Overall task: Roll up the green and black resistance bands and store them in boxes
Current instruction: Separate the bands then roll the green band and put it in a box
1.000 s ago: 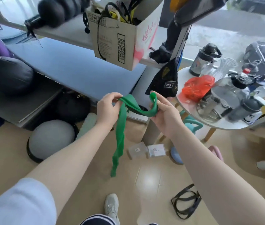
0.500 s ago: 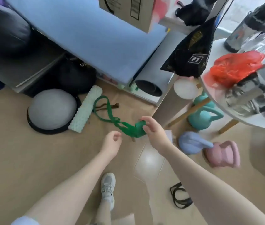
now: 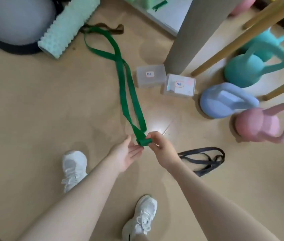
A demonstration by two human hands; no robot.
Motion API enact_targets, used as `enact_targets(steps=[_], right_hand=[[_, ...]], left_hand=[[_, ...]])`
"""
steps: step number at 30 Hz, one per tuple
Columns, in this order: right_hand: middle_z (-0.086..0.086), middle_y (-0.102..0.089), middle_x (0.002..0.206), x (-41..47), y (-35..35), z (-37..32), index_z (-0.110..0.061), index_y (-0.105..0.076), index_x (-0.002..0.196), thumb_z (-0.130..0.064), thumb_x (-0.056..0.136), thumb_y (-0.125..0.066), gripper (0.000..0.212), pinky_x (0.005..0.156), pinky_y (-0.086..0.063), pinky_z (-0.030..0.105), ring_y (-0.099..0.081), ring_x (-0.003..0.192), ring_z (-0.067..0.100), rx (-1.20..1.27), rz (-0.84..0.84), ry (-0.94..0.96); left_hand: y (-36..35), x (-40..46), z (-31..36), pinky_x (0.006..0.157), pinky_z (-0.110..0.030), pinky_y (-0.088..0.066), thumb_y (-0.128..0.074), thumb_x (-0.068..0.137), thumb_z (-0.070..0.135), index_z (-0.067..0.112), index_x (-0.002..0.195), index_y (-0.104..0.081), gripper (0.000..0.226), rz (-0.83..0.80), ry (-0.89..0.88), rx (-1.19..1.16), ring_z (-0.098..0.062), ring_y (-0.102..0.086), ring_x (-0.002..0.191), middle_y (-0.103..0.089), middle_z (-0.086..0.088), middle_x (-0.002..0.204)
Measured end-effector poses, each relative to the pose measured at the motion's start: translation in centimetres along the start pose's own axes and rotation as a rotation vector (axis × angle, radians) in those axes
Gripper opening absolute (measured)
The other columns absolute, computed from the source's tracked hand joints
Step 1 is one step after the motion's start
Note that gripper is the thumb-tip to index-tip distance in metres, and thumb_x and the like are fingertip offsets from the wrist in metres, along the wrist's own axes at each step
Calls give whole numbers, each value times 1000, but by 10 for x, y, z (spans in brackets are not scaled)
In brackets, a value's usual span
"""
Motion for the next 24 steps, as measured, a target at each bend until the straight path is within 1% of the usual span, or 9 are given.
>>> enact_targets(steps=[3, 6, 10, 12, 14, 15, 18, 20, 24], right_hand=[[-12, -64, 97, -9, -14, 44, -30, -51, 86, 5, 90, -46, 35, 79, -39, 6, -56, 91, -13, 110, 12, -26], [-8, -65, 97, -9, -33, 84, -28, -54, 86, 5, 89, -48, 34, 78, -40, 7, -58, 90, -9, 217, 41, -13], [-8, -65, 96, 9, -65, 137, -24, -57, 89, 7, 90, -48, 33, 81, -43, 9, -60, 92, -6, 305, 54, 42], [-9, -65, 97, 26, -80, 158, -22, -58, 92, 7, 89, -48, 31, 84, -45, 13, -61, 96, -1, 312, 68, 94], [-11, -64, 97, 46, -92, 174, -20, -59, 95, 7, 89, -49, 29, 85, -45, 13, -60, 95, -1, 280, 98, 144], [-12, -64, 97, 55, -97, 179, -20, -59, 96, 6, 89, -49, 29, 85, -47, 15, -60, 94, -1, 251, 120, 171], [-25, -63, 96, 75, -106, 176, -36, -58, 95, 0, 88, -51, 37, 89, -50, 32, -61, 96, 9, 101, 208, 251], [-34, -60, 95, 82, -108, 159, -42, -56, 94, 0, 88, -50, 43, 89, -49, 35, -60, 98, 9, 53, 252, 321], [-15, -65, 99, 100, -98, 119, -29, -61, 100, -4, 87, -49, 30, 91, -50, 40, -61, 100, 14, 155, 366, 468]], left_hand=[[12, 35, -27, 79, -31, -48, -50, 94, 31, -2, 125, -44, 47, 19, -1, 25, -23, -61, 87, -61, -17, 104], [26, 70, -42, 60, -26, -55, -56, 91, 24, -3, 113, -51, 35, 24, 2, 8, -23, -65, 80, -63, -20, 104], [50, 126, -55, 46, -17, -51, -58, 89, 16, 6, 89, -60, 10, -4, -33, 156, -12, -66, 55, -70, -5, 66], [58, 156, -56, 53, -16, -52, -61, 86, 12, 11, 86, -62, 1, -14, -116, 264, -10, -64, 62, -69, -2, 73], [64, 180, -48, 72, -25, -52, -62, 84, 5, 14, 87, -63, 10, 5, -258, 348, -13, -62, 69, -67, -4, 82], [66, 188, -42, 74, -28, -51, -60, 84, 2, 16, 89, -63, 15, 17, -323, 357, -14, -62, 69, -67, -4, 82], [62, 196, -21, 61, -22, -49, -56, 86, 1, 19, 94, -63, 21, -17, -468, 314, -10, -63, 65, -67, 0, 80], [54, 193, 0, 57, -18, -48, -56, 86, 1, 16, 102, -62, 22, -77, -575, 301, -10, -63, 69, -67, 0, 84], [43, 168, 53, 57, -16, -50, -60, 84, 1, 17, 94, -58, 19, -159, -818, 382, -10, -62, 68, -67, -1, 82]])
Point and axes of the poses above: each hand's wrist, its own x-axis towards the middle knuckle, its own y-axis out of the back of the hand, z = x × y, the point moved 6 cm from there along x, towards the middle knuckle
